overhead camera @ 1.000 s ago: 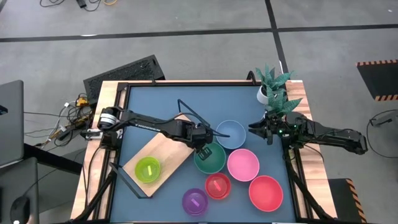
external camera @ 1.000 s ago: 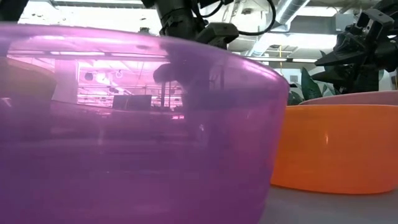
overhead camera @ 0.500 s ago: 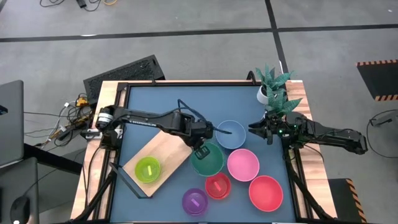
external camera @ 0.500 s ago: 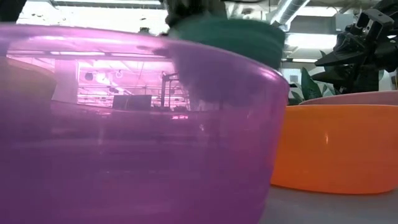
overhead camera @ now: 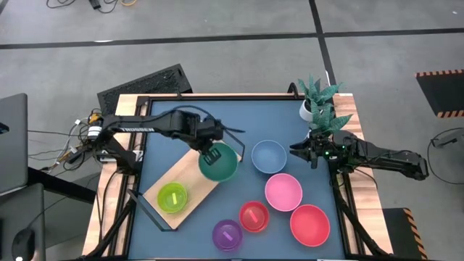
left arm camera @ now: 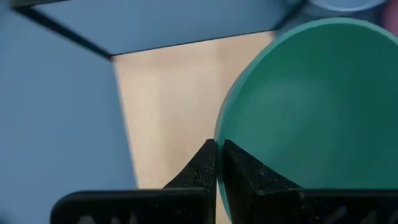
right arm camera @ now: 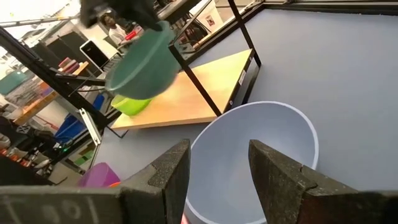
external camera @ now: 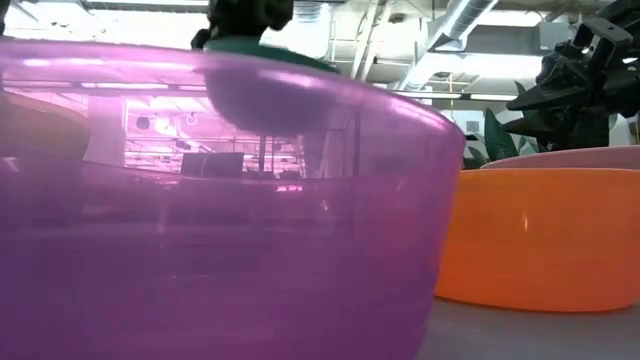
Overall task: Place and stack bowls onto a shelf
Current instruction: Put the large green bowl on the shelf, then stack the blue bowl on top of the large green bowl on the shelf
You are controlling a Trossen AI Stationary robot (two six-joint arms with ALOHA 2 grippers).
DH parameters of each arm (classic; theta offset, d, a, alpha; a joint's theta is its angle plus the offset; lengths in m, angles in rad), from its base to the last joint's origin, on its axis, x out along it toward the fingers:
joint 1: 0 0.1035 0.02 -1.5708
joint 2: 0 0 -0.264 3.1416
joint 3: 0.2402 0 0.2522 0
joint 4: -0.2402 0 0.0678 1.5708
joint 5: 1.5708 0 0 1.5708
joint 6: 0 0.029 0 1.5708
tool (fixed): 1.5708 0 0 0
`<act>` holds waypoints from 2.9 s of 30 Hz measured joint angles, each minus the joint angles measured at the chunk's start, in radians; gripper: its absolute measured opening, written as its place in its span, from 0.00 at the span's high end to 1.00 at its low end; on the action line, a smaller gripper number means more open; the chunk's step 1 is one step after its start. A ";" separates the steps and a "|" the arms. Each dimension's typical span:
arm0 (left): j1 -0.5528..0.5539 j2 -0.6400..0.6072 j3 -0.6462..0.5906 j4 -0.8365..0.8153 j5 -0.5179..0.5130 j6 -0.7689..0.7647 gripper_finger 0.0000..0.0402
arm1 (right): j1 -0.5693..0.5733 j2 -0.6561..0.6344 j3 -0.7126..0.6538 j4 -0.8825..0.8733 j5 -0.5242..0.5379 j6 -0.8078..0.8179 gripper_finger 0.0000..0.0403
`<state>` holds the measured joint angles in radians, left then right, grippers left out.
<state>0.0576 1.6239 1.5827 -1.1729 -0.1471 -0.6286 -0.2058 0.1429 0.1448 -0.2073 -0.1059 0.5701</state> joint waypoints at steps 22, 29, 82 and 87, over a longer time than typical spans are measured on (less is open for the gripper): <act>0.212 -0.117 -0.328 0.227 0.088 0.210 1.00 | 0.000 0.000 0.000 -0.002 0.002 0.033 0.53; 0.231 -0.118 -0.328 0.233 0.093 0.224 1.00 | 0.000 0.000 0.000 -0.002 0.002 0.035 0.53; -0.149 -0.120 -0.026 0.580 -0.194 0.329 0.65 | 0.003 0.001 0.000 -0.035 0.002 0.032 0.53; -0.185 0.004 -0.023 0.757 -0.234 0.477 0.65 | 0.003 0.001 0.000 -0.071 -0.005 0.034 0.53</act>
<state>-0.1275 1.6279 1.5596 -0.4157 -0.3809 -0.1514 -0.2027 0.1436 0.1448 -0.2785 -0.1108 0.6041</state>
